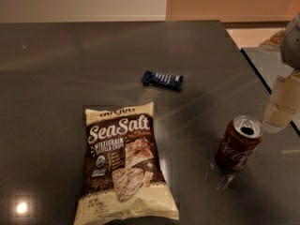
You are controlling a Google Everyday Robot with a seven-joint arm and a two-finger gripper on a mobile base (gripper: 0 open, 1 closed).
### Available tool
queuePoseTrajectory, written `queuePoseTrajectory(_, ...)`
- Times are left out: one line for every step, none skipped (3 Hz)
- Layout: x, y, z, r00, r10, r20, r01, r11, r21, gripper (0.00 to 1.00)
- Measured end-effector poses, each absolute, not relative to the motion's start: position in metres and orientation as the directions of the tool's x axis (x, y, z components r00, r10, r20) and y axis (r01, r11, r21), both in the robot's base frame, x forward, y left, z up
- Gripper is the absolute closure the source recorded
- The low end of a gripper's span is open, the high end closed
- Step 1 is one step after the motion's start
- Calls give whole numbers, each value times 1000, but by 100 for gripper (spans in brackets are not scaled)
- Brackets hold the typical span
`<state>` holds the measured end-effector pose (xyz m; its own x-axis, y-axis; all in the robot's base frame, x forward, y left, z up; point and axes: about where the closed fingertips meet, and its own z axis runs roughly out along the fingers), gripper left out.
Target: Pick coke can
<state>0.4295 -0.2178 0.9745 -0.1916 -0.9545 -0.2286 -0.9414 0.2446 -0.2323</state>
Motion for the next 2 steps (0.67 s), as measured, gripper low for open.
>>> queuePoseTrajectory(414,-215,967,-135,-948,-287,-956,200,-213,0)
queuePoseTrajectory(395,-207,953,-58,-922,-382,-973,137,-184,0)
